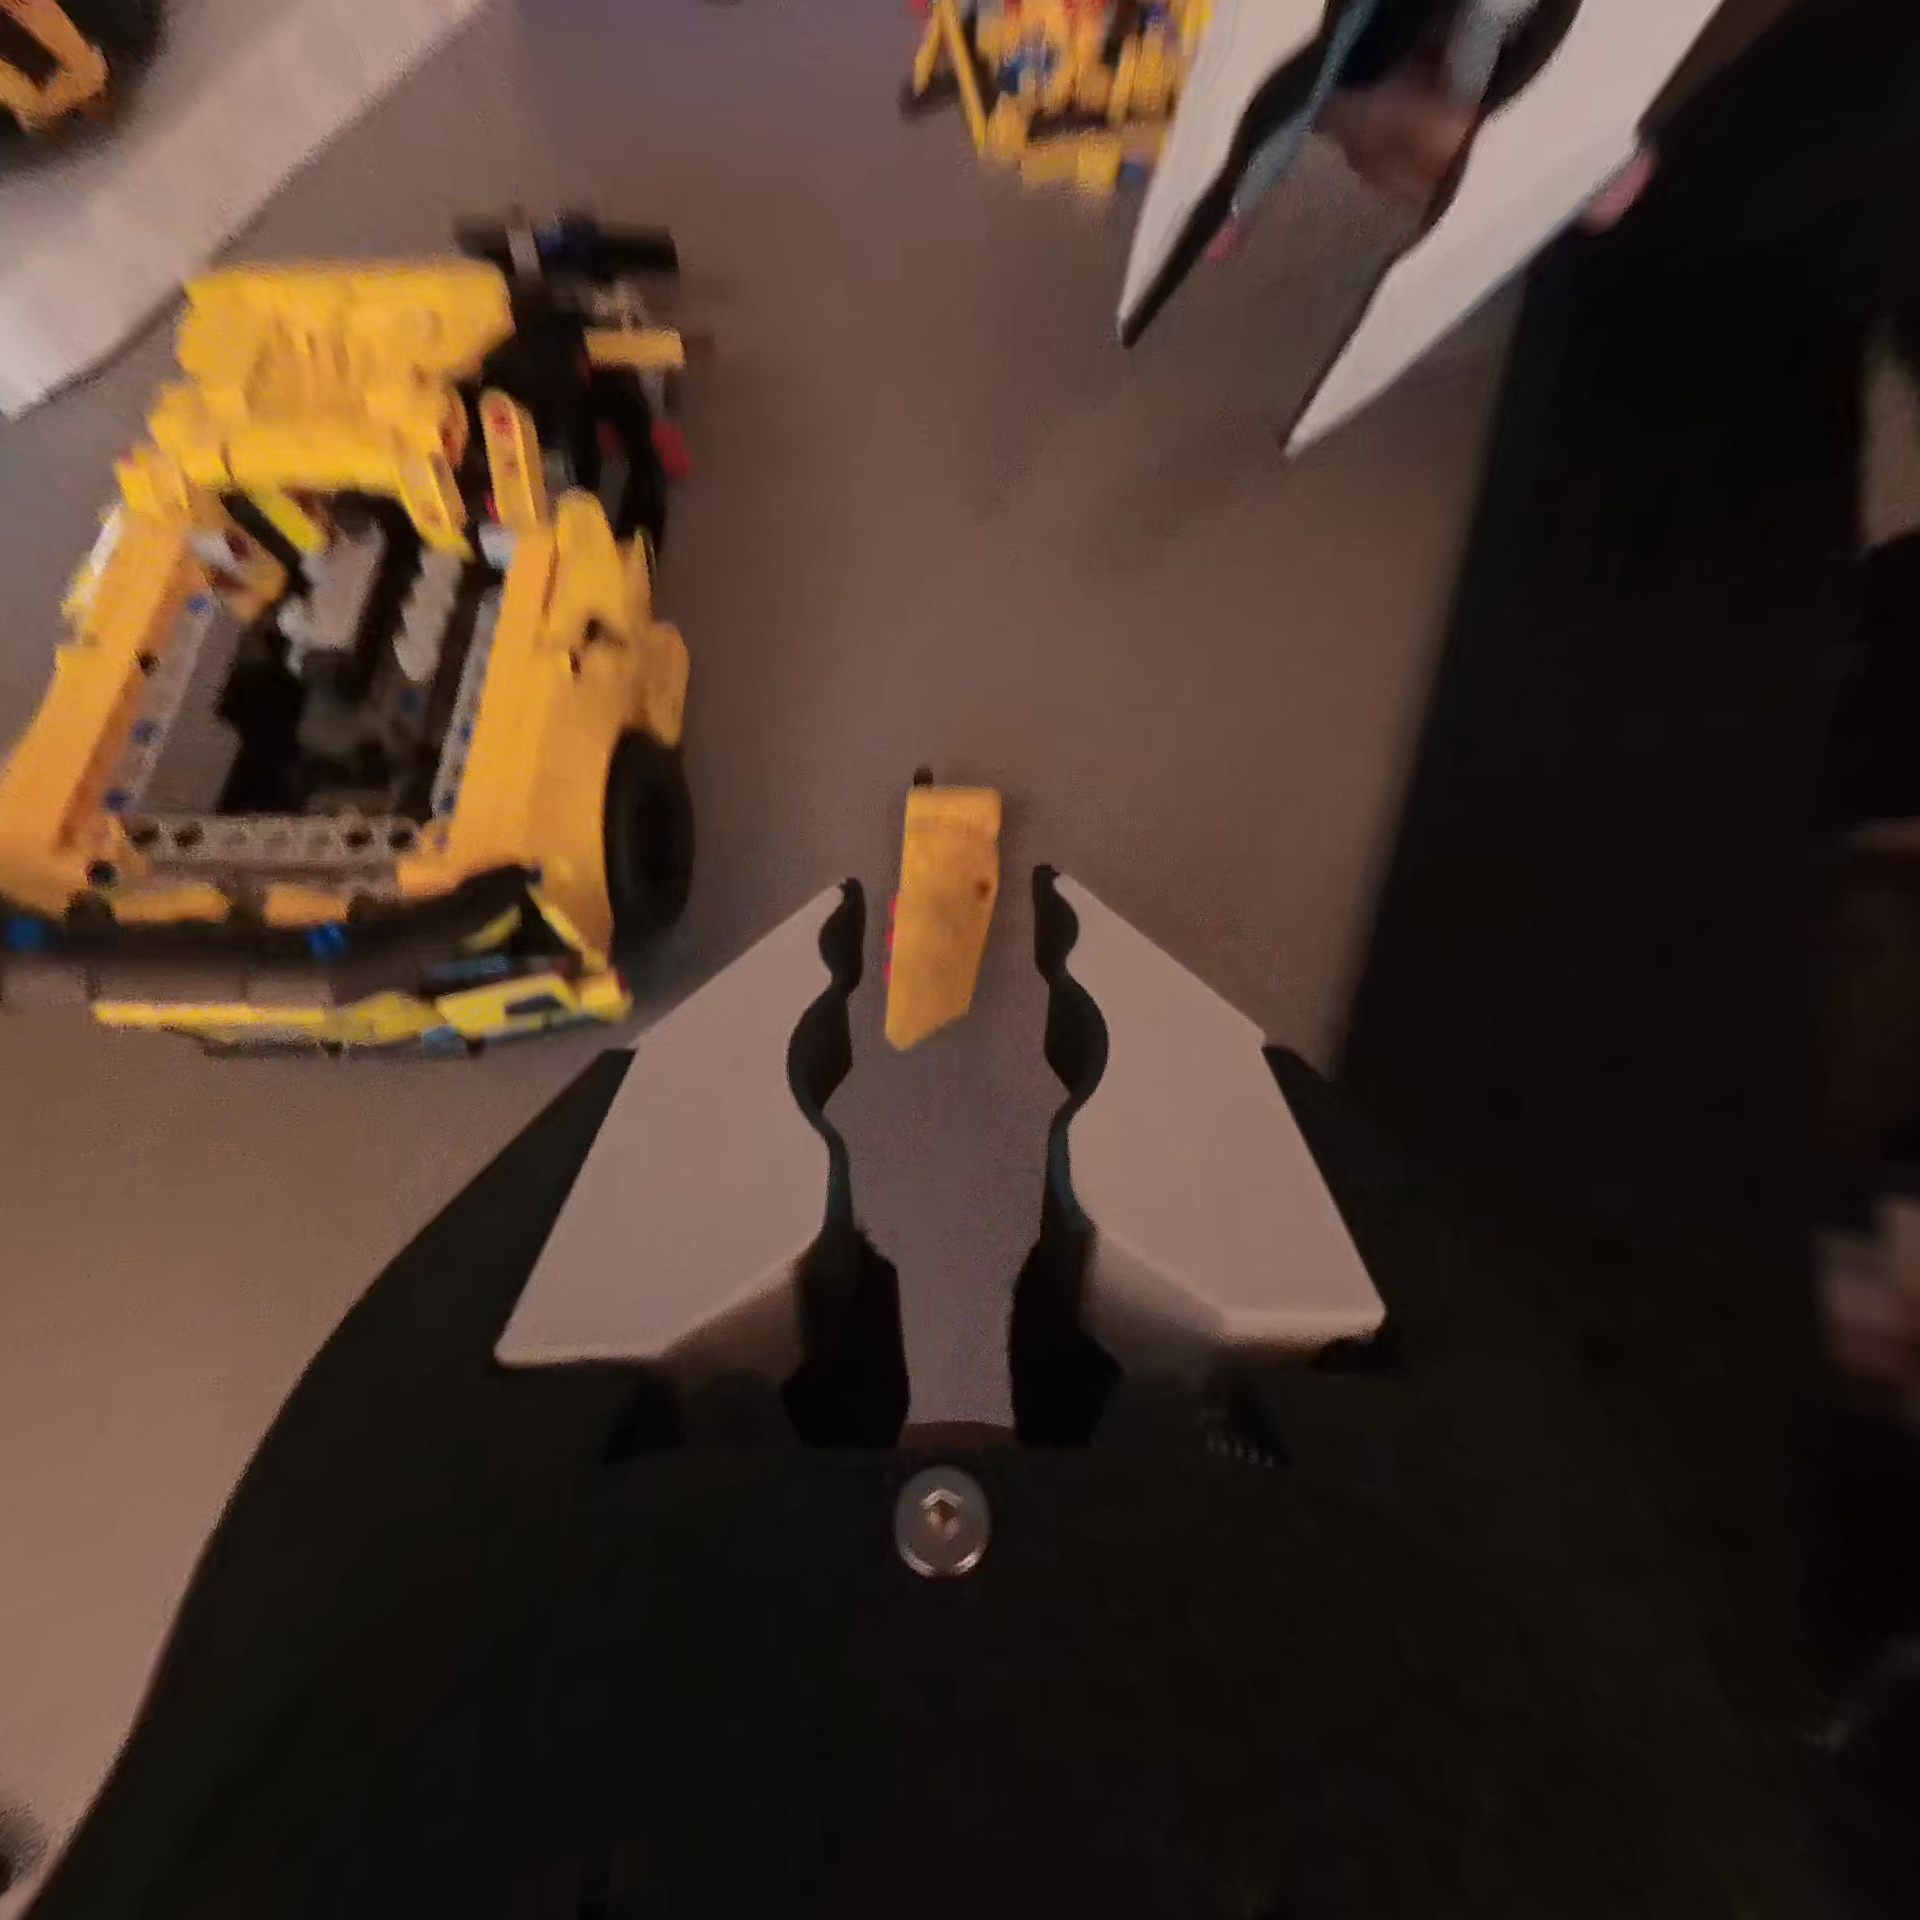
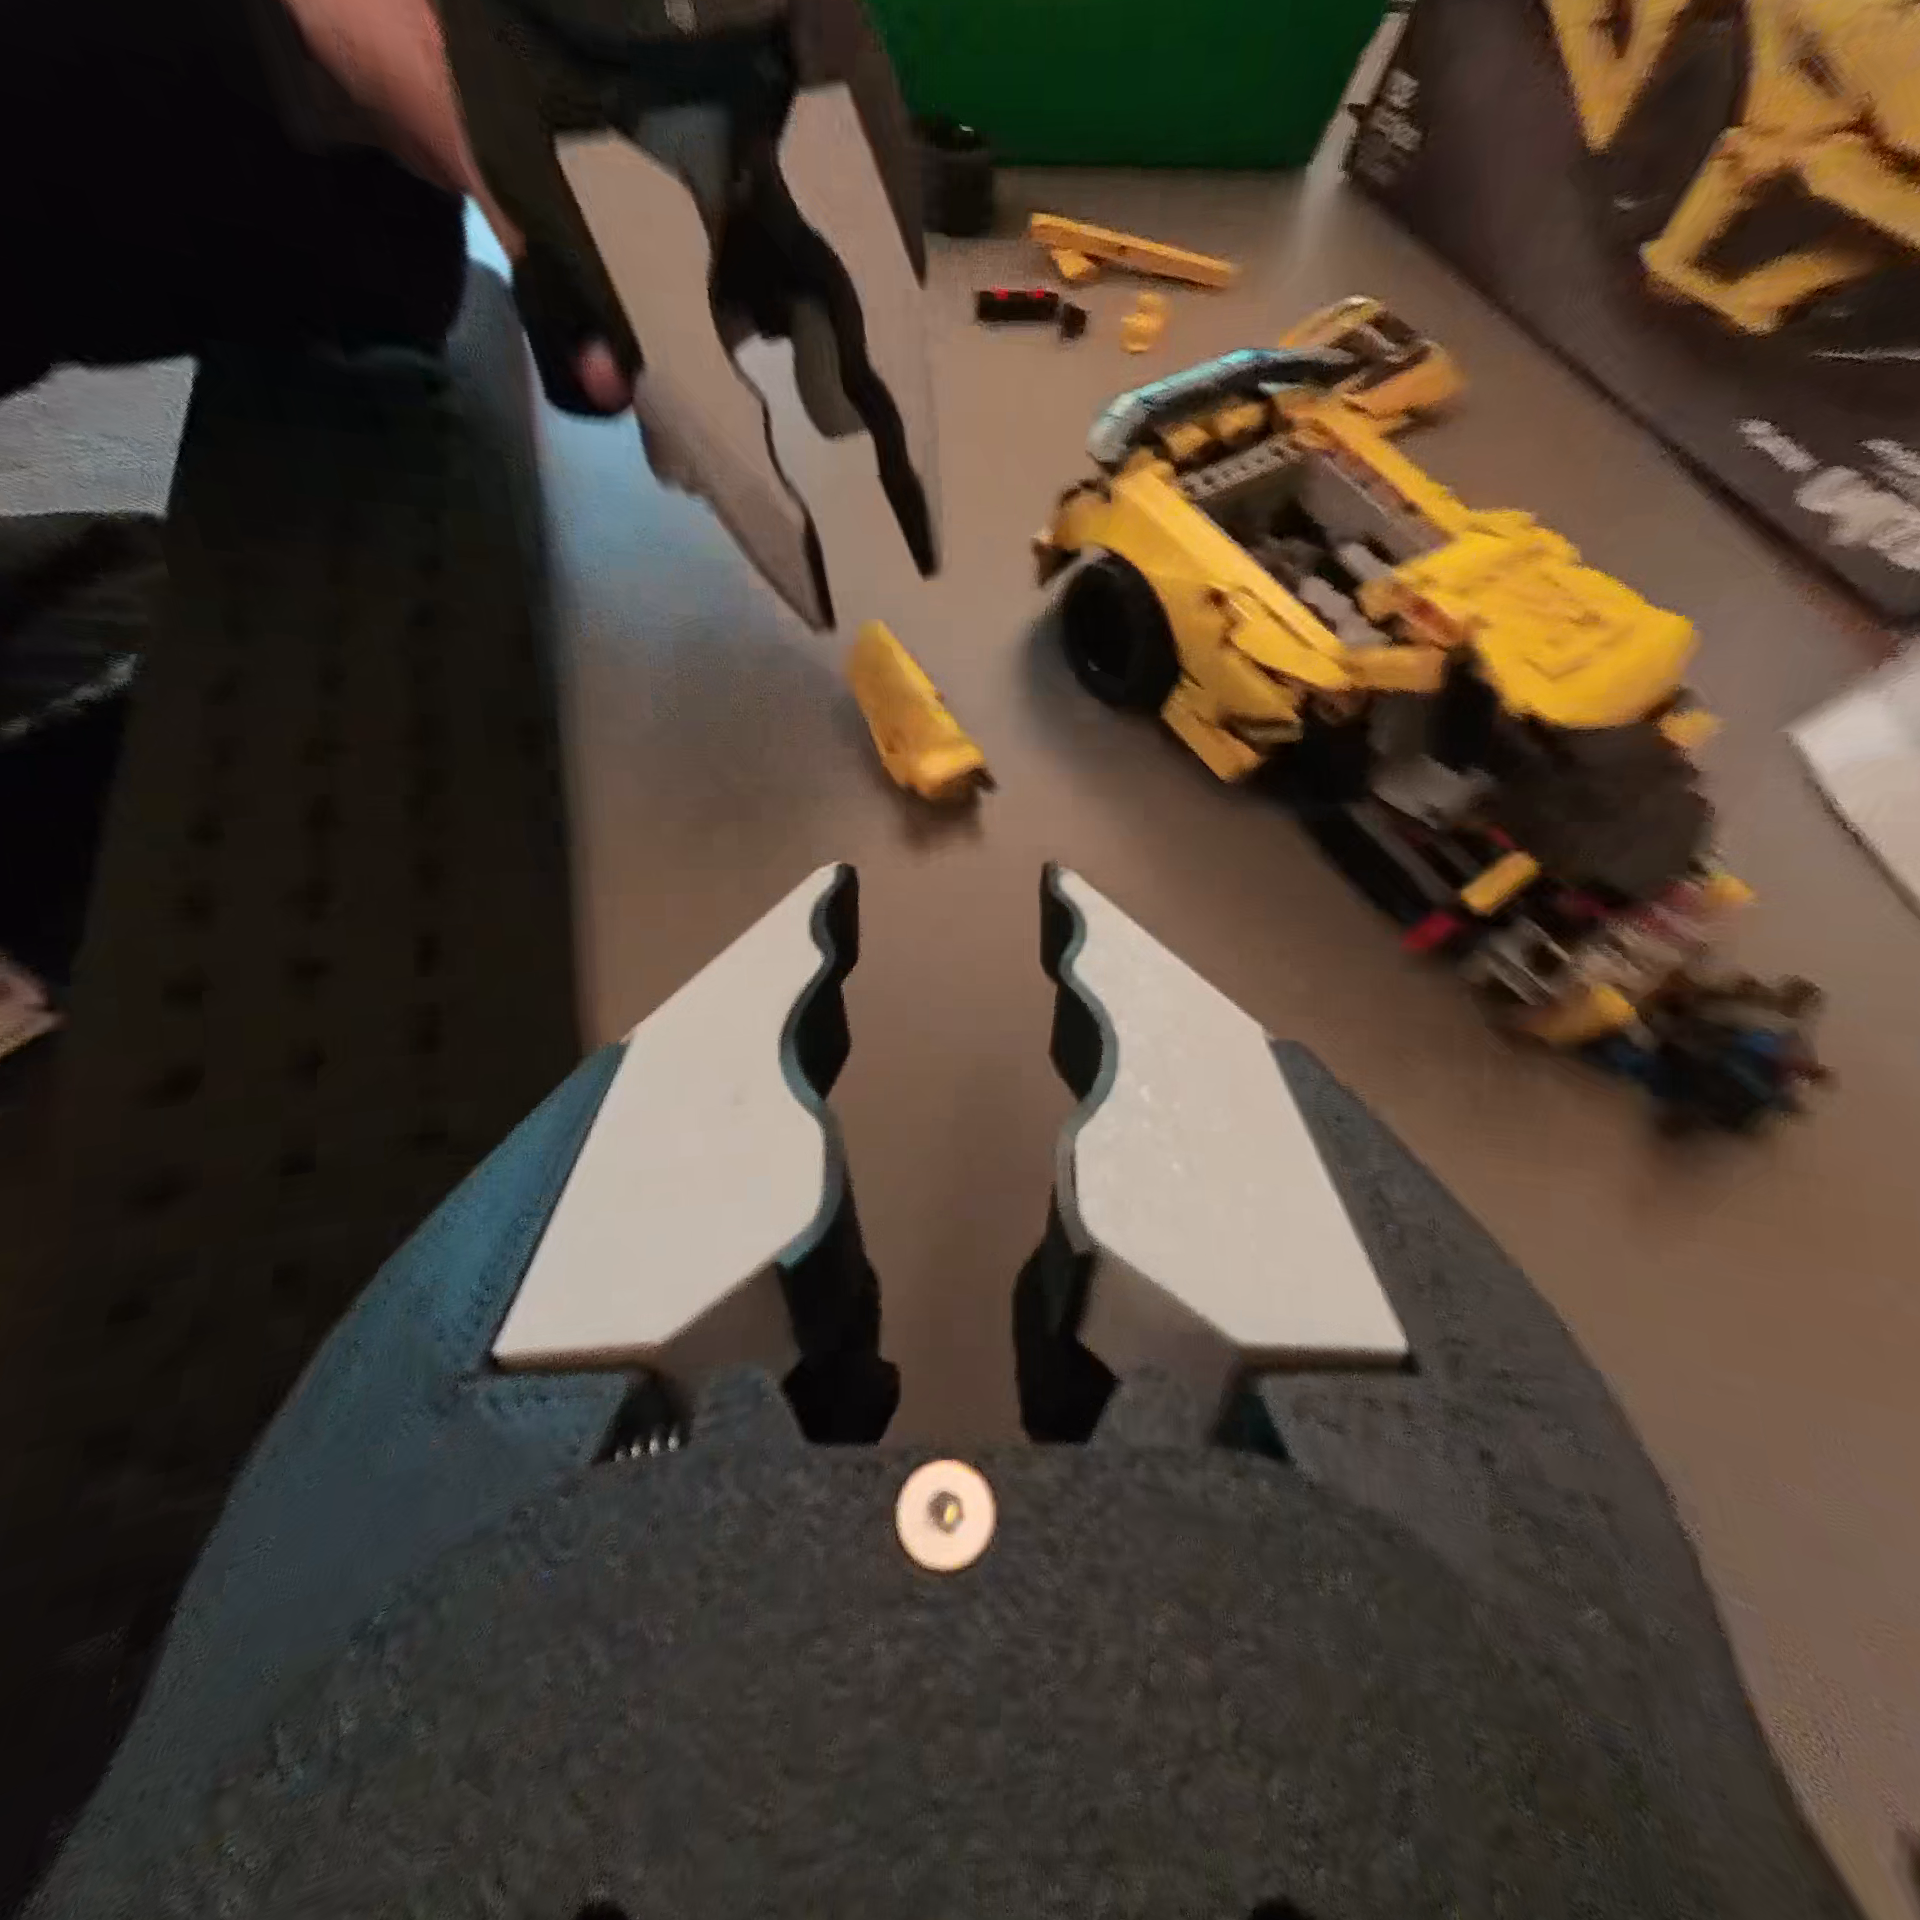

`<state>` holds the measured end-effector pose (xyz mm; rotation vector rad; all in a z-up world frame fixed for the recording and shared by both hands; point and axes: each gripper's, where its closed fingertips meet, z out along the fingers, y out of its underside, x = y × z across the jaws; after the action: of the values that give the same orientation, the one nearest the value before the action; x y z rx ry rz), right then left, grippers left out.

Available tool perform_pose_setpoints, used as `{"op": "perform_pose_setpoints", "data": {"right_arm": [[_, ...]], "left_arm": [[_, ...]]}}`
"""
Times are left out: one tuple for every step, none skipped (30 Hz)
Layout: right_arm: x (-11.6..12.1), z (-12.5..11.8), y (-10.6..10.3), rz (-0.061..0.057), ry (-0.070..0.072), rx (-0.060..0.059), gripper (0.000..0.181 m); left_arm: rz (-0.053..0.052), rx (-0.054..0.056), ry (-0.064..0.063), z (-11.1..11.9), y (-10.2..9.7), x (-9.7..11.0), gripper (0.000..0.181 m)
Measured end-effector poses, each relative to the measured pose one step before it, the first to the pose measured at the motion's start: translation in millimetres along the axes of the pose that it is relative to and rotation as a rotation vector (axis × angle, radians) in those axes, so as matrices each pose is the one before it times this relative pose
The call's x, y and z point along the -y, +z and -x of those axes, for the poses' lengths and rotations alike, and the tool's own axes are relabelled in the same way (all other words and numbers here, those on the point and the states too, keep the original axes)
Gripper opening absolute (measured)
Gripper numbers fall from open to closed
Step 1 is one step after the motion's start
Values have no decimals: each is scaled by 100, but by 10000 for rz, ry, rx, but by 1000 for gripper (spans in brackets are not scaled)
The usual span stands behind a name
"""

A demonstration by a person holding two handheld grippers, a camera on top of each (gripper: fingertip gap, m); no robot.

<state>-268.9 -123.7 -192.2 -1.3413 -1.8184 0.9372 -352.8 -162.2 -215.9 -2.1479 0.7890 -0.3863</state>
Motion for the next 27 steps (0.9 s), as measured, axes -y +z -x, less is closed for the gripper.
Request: {"op": "perform_pose_setpoints", "data": {"right_arm": [[257,320,1548,-81,112,163,33],[-30,100,1239,-33,146,73,32],[-344,-164,965,60,277,-50,31],[-621,-223,759,216,461,-62,30],[-586,10,606,278,557,127,32],[-501,251,423,295,623,308,34],[-285,145,204,229,574,283,35],[-9,-5,35,16,571,219,35],[265,-14,-89,-247,551,259,35],[350,-43,-168,-309,590,273,35],[362,204,-252,-287,582,445,36],[427,386,-270,-315,554,539,41],[464,402,-276,-318,460,500,45],[434,313,-290,-268,311,363,46],[262,228,-240,-158,158,228,45],[161,205,-143,-108,83,182,45],[183,261,-72,-121,88,196,45],[146,377,-6,-93,99,253,44],[77,477,57,-54,74,296,42],[-1,368,102,-8,59,208,41],[-21,323,103,22,-2,156,39],[35,328,57,-21,-14,160,34],[-54,104,0,48,-21,45,25],[-15,-18,-103,76,-96,-46,15],[148,227,-121,-38,-107,51,14],[180,176,-101,-73,-244,0,14],[117,111,-96,-47,-349,-91,14]], "left_arm": [[178,113,218,77,272,-941,32],[37,13,123,-45,341,-497,33],[-6,-126,66,-192,400,-243,33],[36,-128,51,-121,420,-156,33],[77,-54,58,47,432,-125,34],[117,-32,83,88,454,-159,35],[155,-17,106,99,452,-195,35],[56,-21,76,77,379,-19,35],[-72,-71,91,-94,206,222,29],[-10,60,262,-82,49,182,23],[14,347,554,83,-60,157,23],[-121,637,836,270,-190,344,23],[-270,788,939,361,-342,588,23],[-329,655,847,209,-410,710,23],[-312,556,656,208,-413,758,23],[-299,463,544,202,-388,768,23],[-322,332,500,98,-310,809,23],[-299,286,394,131,-231,731,22],[-194,166,224,64,-98,515,22],[-103,-101,36,-212,15,293,23],[-68,-213,-118,-302,60,165,23],[-55,-101,-107,-123,53,131,23],[-88,-22,5,-30,-38,205,22],[-142,49,15,46,-91,276,22],[-143,62,-106,62,-86,262,23],[-140,-11,-294,-11,-103,236,23],[-186,-104,-540,-61,-134,264,21]]}}
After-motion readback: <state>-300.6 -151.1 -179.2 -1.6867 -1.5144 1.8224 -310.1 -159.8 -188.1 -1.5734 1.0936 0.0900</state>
